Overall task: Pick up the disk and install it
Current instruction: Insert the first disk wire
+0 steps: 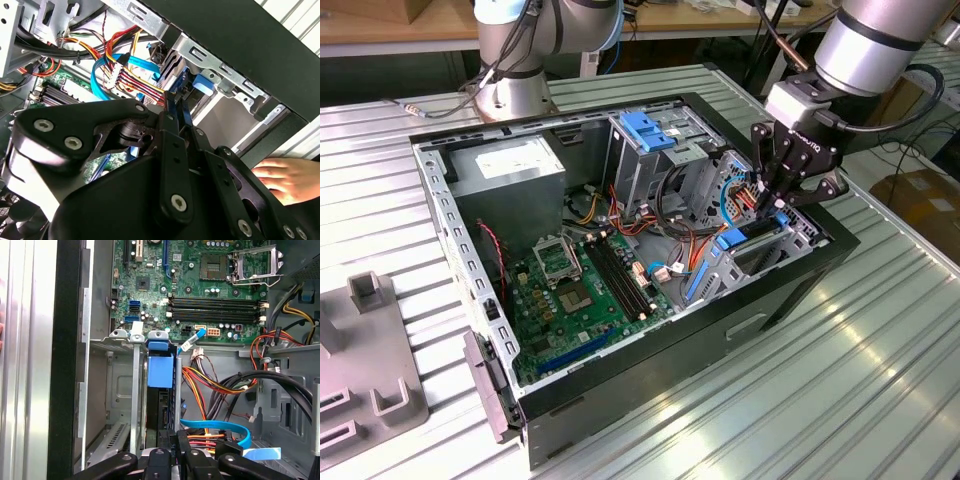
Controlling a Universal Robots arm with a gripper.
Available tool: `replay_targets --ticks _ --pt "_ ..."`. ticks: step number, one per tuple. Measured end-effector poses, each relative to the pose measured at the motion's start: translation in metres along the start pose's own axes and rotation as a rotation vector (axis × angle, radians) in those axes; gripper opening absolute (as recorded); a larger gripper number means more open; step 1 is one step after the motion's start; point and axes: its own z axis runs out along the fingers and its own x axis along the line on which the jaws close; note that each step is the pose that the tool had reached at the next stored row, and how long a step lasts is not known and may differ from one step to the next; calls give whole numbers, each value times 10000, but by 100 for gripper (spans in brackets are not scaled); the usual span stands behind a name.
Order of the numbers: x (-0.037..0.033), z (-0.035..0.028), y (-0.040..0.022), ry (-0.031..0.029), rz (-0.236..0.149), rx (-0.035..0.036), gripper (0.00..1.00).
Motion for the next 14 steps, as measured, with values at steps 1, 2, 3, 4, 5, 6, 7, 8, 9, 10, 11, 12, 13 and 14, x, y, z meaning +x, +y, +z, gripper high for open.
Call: replay_targets --ticks 1,2,3,4,5,6,7,8,9,10,11,12,13,14 --pt "0 0 0 0 0 0 17" --pt "0 1 0 0 0 0 17" --pt "0 1 0 1 0 0 17" --pt "0 2 0 -1 0 0 17" --pt "0 2 0 -1 0 0 17" --pt "1 4 0 -1 0 0 17" --pt "6 5 2 -2 1 4 17" --pt "9 4 3 -1 1 11 17" --pt "13 5 5 0 0 29 17" --pt "17 5 7 1 1 38 17" --pt "25 6 14 2 2 72 17" --pt "27 6 17 3 1 96 17" --pt "30 7 24 4 2 133 17" --pt "32 8 32 7 2 169 17"
